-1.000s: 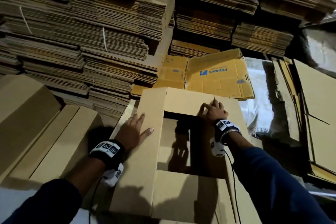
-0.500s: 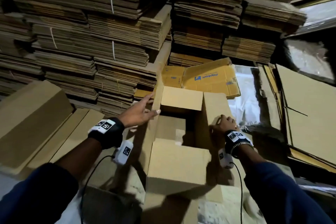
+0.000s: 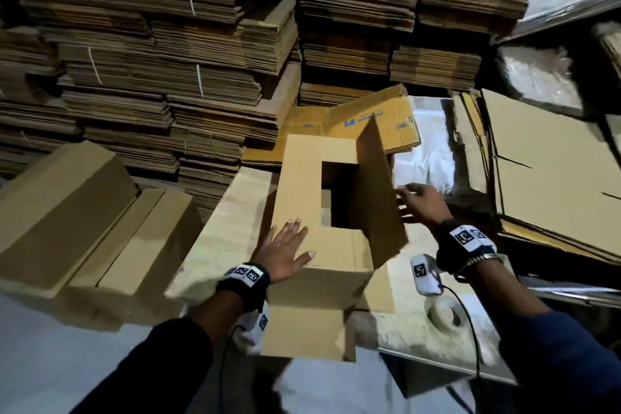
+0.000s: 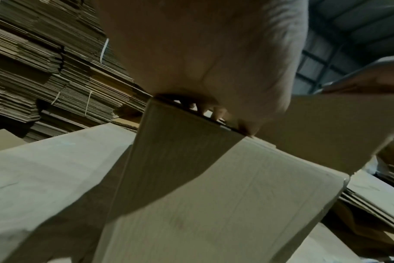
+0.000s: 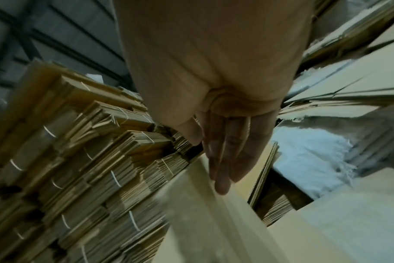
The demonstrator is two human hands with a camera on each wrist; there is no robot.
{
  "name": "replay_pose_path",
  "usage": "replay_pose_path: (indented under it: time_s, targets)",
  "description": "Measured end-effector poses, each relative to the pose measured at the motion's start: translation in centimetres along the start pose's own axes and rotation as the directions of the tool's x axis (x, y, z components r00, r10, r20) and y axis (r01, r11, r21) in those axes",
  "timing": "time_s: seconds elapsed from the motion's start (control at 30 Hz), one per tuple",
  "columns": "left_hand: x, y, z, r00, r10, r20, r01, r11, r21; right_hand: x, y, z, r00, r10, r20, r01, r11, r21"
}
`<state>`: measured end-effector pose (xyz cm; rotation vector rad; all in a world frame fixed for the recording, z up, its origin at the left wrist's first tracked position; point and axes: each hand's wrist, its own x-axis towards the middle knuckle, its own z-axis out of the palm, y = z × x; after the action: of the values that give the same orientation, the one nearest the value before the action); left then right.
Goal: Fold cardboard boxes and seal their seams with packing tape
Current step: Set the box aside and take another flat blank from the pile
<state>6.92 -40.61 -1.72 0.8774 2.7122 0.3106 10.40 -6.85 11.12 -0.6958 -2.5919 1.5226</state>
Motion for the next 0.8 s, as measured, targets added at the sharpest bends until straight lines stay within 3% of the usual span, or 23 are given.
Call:
replay_pose_path:
  time_s: [0.1,0.27,0.47,0.67,0.8]
  targets:
    - [0.0,0.4,0.6,0.999,-0.005,-0.045,0.006,0.999,0.032,-2.2,-0.4,2.0,0.993,-0.01,0.119,0.005,0.999,0.044]
    - [-0.1,0.2,0.7,0.998,-0.008,-0.067,0.01,1.0,0.023,-3.7,4.0,7.9,0.986,0.012,0.168,0.043,0.947,-0.319]
    - [0.6,-0.5,1.5,0.996,0.003,-0.086,-0.003,1.0,0.0,-5.6,8.1,12.3,0.991,-0.023,0.129,0.041,0.989,-0.141]
    - [1.5,-1.6,1.6,0.991,0.067,-0.114,-0.073,0.996,-0.052,-6.1,8.7,12.1,0.997,-0.008,0.083,0.013,0.997,-0.07]
    - [1.8,-1.4,0.8,0.995,0.091,-0.052,-0.095,0.992,-0.083,-6.1,9.3,11.9,0.997,0.049,0.054,-0.046,0.997,-0.055]
